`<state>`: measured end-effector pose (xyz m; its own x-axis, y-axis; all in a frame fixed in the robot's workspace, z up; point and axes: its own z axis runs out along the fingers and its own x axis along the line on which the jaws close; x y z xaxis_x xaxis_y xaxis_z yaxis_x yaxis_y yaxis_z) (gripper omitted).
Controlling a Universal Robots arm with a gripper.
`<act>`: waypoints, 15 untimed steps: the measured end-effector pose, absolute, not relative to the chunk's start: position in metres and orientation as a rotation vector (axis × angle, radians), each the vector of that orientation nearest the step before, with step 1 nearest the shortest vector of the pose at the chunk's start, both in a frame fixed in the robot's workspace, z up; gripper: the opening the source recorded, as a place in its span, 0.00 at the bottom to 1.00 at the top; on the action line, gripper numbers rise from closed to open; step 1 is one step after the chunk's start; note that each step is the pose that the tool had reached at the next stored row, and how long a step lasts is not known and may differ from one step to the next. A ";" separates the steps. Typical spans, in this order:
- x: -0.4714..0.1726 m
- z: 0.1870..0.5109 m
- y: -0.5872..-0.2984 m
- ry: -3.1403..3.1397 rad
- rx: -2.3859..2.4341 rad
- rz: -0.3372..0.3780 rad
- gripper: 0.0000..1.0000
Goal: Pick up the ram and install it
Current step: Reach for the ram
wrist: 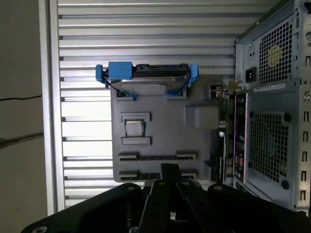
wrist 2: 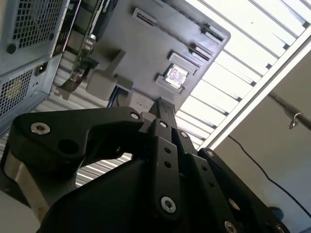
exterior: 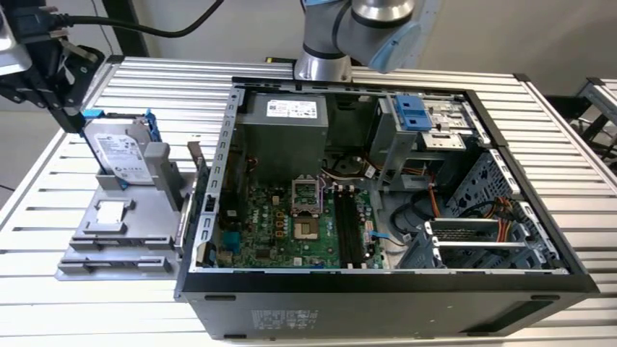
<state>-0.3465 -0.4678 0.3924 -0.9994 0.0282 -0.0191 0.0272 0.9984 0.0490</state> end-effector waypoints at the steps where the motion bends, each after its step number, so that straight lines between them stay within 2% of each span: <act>1: -0.347 0.392 -0.471 3.121 0.043 0.076 0.00; 15: -0.351 0.392 -0.508 3.121 0.043 0.076 0.00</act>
